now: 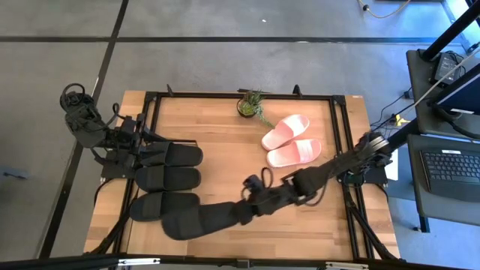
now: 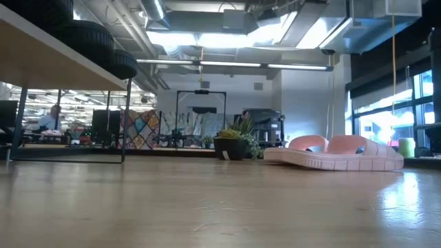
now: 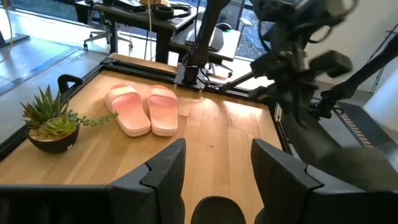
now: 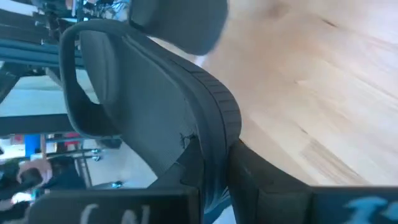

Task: Pick and place slides into the shelf
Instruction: Put the black slipper on the shelf

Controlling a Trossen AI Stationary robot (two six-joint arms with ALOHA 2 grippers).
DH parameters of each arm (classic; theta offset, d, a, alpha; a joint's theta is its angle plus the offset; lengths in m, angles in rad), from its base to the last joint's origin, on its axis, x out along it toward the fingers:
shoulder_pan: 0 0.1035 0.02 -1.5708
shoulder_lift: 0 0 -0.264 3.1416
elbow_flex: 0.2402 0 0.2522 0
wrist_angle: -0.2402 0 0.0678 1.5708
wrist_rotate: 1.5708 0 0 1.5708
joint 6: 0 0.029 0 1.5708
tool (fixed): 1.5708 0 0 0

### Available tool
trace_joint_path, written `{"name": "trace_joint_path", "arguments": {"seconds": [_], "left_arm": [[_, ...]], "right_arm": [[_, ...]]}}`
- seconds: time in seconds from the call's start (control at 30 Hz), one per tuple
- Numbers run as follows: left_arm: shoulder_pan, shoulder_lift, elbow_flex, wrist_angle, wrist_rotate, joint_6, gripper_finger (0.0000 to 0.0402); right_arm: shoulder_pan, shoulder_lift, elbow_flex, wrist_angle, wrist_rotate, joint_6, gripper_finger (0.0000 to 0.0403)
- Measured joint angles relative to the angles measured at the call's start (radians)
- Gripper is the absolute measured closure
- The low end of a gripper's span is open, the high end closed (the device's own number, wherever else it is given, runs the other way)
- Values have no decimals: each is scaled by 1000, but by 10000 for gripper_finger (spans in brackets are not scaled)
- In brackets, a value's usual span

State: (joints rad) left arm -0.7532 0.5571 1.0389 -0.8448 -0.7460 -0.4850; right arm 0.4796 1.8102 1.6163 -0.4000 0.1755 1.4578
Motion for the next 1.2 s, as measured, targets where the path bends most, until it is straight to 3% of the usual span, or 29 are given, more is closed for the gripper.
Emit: {"name": "trace_joint_path", "arguments": {"seconds": [0.37,0.6,0.7,1.2], "left_arm": [[0,0,0,0,91,0,227],[0,0,0,-35,157,0,227],[0,0,0,-59,181,-1,227],[0,0,0,-111,191,-3,227]], "right_arm": [[-15,392,487,-11,7,-1,358],[-15,598,727,-16,-20,1,359],[-14,623,723,31,-20,8,360],[-20,642,719,-59,-20,61,360]]}}
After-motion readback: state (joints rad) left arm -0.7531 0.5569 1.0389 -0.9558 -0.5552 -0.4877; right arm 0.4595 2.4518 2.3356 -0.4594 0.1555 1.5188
